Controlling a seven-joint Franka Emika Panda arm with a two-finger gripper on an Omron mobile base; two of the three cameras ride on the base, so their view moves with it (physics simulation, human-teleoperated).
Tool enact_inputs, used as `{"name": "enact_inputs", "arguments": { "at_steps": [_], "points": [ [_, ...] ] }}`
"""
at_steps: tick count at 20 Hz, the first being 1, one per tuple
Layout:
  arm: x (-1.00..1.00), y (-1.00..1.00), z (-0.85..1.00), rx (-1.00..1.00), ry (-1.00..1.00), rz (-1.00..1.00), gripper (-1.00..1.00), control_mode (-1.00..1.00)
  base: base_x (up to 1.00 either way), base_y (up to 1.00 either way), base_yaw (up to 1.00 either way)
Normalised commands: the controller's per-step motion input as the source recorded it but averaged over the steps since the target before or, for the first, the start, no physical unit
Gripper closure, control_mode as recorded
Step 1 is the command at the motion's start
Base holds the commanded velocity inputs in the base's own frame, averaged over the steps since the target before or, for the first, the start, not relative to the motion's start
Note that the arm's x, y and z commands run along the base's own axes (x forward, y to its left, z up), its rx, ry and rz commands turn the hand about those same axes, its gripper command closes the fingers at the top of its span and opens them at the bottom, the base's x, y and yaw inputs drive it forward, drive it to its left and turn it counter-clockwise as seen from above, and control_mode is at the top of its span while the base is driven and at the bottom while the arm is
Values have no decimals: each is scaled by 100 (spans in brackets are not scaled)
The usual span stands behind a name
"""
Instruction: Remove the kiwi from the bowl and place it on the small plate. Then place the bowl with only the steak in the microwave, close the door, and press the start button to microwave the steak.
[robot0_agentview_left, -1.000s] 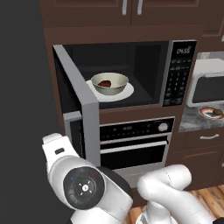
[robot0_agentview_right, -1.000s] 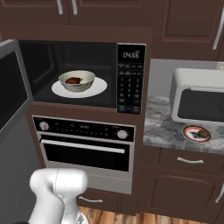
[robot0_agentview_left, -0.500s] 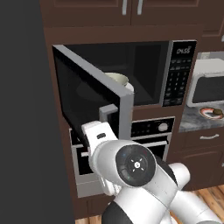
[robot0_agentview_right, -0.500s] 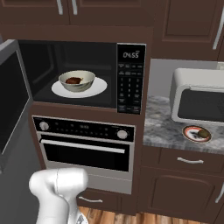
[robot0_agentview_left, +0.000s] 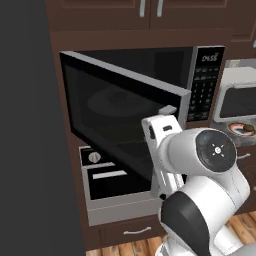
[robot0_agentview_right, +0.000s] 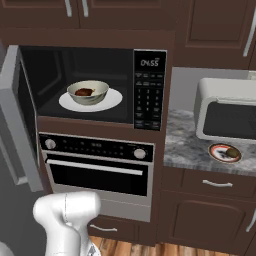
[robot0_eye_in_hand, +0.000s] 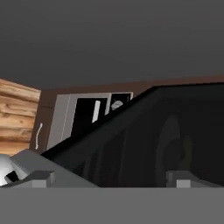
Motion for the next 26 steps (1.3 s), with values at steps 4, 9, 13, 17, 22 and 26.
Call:
{"name": "enact_inputs", "arguments": {
  "at_steps": [4, 9, 13, 17, 22, 26],
  "points": [
    [64, -81, 15, 0, 0, -12, -100, -100, 0, 0, 0],
    [83, -37, 2, 0, 1, -12, -100, -100, 0, 0, 0],
    [98, -1, 0, 0, 0, -18, -100, -100, 0, 0, 0],
    [100, 9, 0, 0, 0, -19, -100, -100, 0, 0, 0],
    [100, 0, 0, 0, 0, -15, -100, -100, 0, 0, 0],
    [100, 0, 0, 0, 0, -13, -100, -100, 0, 0, 0]
  ]
}}
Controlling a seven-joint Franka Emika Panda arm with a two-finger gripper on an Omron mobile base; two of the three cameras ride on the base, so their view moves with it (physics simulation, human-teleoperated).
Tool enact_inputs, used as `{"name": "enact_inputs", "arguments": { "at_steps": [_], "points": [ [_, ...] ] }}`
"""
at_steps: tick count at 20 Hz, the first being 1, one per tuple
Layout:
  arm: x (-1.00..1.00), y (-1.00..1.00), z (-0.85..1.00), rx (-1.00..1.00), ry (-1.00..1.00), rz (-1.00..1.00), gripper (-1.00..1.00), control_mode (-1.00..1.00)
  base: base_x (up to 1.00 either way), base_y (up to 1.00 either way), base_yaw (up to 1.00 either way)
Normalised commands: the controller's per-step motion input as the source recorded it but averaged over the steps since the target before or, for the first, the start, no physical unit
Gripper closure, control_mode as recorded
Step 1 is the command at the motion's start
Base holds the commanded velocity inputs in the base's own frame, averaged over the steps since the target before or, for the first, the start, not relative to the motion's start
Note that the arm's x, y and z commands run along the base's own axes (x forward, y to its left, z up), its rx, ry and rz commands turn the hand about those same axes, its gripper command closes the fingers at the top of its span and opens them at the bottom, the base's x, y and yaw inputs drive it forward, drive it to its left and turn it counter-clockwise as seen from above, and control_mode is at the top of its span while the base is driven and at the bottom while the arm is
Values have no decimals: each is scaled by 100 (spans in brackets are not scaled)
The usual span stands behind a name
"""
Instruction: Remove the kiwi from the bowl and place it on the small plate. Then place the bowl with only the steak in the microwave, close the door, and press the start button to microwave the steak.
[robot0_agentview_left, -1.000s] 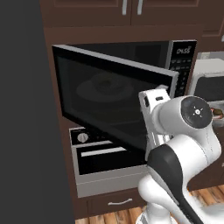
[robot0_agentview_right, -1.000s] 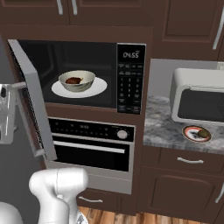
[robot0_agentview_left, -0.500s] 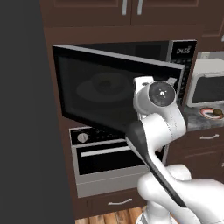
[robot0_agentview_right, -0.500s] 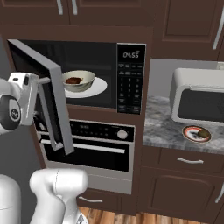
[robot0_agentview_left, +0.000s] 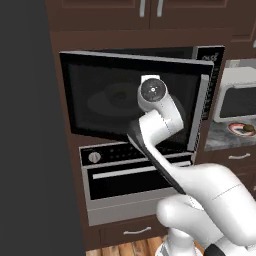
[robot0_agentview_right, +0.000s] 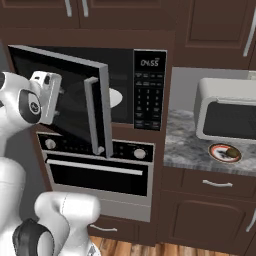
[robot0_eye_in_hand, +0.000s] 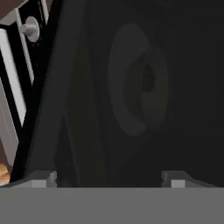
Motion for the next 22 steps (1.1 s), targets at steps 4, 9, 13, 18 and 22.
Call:
{"name": "enact_inputs", "arguments": {
  "at_steps": [4, 9, 13, 18, 22],
  "points": [
    [100, 0, 0, 0, 1, -11, -100, -100, 0, 0, 0],
    [100, 0, 0, 0, 2, -12, -100, -100, 0, 0, 0],
    [96, -1, 0, 0, 3, -11, -100, -100, 0, 0, 0],
    [77, -3, -2, 0, 5, -8, -100, -100, 0, 0, 0],
    [-49, -28, 0, 2, -1, 0, -100, -100, 0, 0, 0]
  ]
}}
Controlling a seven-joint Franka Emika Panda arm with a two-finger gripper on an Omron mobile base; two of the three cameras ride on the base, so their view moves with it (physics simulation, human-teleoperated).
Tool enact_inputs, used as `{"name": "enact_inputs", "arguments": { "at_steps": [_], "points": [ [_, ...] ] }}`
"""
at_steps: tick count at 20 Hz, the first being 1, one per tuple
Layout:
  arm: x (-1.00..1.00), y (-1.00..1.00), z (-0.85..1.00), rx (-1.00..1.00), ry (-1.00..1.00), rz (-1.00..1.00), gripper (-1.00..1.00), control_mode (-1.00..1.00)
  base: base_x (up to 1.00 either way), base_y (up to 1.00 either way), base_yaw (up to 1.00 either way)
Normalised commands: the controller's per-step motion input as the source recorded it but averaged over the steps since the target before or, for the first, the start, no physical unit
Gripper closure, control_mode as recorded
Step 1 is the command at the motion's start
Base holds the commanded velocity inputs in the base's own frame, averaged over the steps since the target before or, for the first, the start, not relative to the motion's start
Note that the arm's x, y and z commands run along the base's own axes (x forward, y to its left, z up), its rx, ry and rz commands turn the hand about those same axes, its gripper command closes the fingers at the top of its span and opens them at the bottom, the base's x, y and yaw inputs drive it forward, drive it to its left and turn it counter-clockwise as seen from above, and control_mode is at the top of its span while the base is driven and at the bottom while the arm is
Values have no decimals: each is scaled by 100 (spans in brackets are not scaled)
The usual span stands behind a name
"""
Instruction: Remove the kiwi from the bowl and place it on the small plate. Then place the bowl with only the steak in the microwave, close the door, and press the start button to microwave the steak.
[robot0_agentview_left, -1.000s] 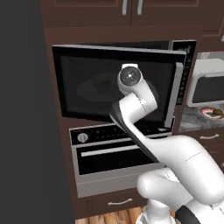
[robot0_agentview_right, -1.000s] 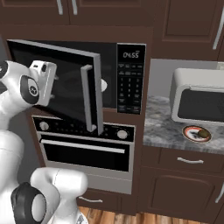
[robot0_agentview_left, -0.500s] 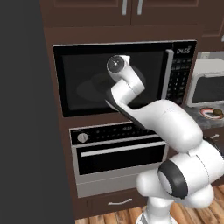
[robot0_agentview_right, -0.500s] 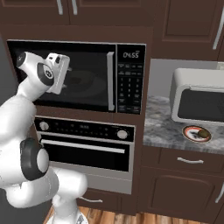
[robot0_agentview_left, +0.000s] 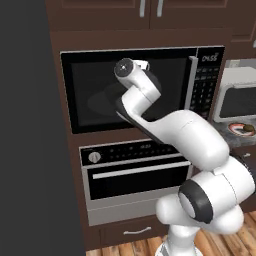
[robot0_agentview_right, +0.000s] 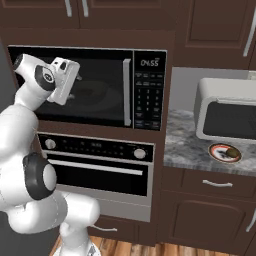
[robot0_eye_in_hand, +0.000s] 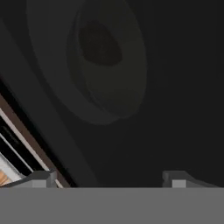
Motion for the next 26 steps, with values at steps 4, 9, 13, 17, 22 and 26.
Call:
{"name": "enact_inputs", "arguments": {
  "at_steps": [4, 9, 13, 17, 22, 26],
  "points": [
    [-100, -90, 0, 15, -10, 0, -100, -100, 0, 0, 0],
    [-100, -100, -11, 23, -12, 5, -100, -100, 0, 0, 0],
    [-100, -100, -47, 29, -11, 11, -100, -100, 0, 0, 0],
    [-96, -100, -60, 22, -8, 19, -100, -100, 0, 0, 0],
    [-42, -93, -64, 15, -6, 29, -100, -100, 0, 0, 0],
    [8, -20, -51, 7, -16, 32, -100, -100, 0, 0, 0]
  ]
}}
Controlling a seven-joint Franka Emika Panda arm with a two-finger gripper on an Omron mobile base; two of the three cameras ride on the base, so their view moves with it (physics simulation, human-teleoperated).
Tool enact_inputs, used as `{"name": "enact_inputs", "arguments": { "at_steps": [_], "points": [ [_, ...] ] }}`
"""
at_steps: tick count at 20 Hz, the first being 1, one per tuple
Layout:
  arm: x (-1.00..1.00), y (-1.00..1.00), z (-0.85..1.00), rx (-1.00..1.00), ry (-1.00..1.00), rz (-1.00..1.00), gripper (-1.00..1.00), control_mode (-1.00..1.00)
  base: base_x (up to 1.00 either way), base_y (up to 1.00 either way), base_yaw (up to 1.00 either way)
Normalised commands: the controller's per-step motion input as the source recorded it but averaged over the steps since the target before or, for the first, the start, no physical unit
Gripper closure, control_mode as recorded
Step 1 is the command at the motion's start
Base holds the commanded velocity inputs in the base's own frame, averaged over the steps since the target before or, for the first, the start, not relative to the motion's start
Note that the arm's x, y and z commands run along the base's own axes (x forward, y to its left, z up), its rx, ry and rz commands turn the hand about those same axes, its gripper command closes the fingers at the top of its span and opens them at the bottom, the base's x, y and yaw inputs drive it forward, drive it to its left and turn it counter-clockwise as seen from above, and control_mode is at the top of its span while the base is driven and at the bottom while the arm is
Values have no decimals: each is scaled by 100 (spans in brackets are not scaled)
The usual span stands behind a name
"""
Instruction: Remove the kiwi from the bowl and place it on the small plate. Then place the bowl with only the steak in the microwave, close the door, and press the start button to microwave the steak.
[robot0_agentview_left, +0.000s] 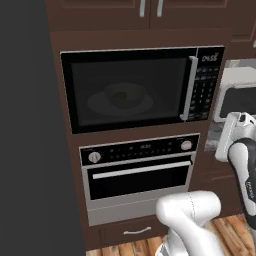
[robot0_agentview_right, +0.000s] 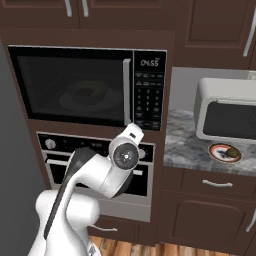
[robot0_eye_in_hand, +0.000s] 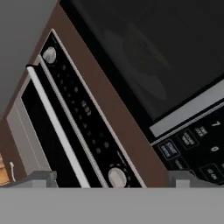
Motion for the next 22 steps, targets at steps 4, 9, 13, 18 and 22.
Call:
{"name": "enact_inputs", "arguments": {
  "at_steps": [4, 9, 13, 18, 22],
  "points": [
    [38, 40, -8, 2, -14, 11, -100, -100, 0, 0, 0],
    [38, 54, -1, 0, -7, 3, -100, -100, 0, 0, 0],
    [35, -39, -4, 5, 0, 11, -100, -100, 0, 0, 0],
    [40, -30, 0, 5, 0, 11, -100, -100, 0, 0, 0],
    [46, -32, -4, 6, 0, 11, -100, -100, 0, 0, 0]
  ]
}}
